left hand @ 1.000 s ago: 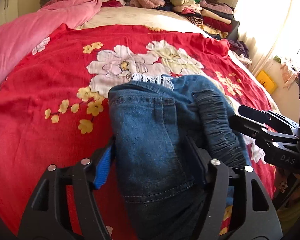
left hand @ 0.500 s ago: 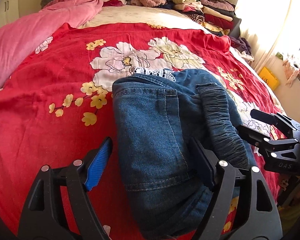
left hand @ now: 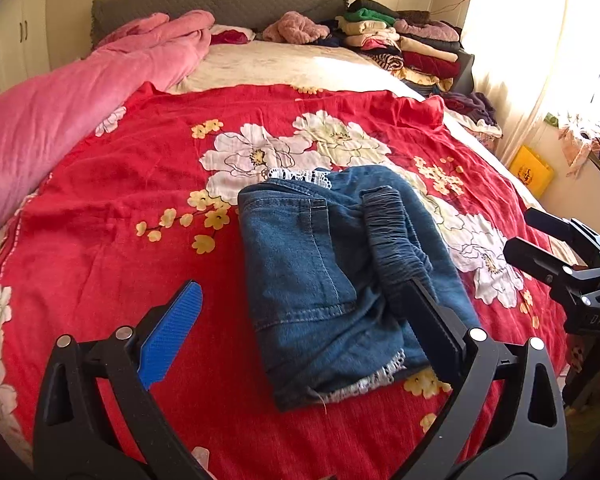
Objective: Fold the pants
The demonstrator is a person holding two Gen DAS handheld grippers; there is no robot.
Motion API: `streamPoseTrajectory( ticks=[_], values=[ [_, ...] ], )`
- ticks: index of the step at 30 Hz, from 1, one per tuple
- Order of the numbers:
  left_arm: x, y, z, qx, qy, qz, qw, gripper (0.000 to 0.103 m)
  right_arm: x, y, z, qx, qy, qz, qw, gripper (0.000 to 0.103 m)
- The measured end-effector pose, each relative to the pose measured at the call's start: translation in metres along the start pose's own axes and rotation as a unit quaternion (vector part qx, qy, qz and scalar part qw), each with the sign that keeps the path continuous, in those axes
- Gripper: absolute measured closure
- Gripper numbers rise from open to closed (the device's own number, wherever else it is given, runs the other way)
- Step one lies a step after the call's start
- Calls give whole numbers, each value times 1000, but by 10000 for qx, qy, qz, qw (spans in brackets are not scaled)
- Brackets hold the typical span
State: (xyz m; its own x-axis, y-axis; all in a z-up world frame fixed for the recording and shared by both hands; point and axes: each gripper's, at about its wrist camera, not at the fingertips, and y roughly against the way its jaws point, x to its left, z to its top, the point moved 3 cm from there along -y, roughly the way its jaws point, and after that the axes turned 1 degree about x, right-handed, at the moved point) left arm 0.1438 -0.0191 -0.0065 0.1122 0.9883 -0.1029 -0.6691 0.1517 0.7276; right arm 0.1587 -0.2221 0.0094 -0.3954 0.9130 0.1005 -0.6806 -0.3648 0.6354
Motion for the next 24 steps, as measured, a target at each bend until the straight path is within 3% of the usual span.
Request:
streamPoseTrajectory(
  ticks=[11, 24],
  values=[
    [-10, 54, -19, -399, -77, 66, 9992, 10, 9, 64, -9, -535, 41, -57, 9985, 5],
    [-12, 88, -51, -520, 11, 145, 9985, 10, 17, 91, -35, -535, 98, -127, 9984, 5]
  ],
)
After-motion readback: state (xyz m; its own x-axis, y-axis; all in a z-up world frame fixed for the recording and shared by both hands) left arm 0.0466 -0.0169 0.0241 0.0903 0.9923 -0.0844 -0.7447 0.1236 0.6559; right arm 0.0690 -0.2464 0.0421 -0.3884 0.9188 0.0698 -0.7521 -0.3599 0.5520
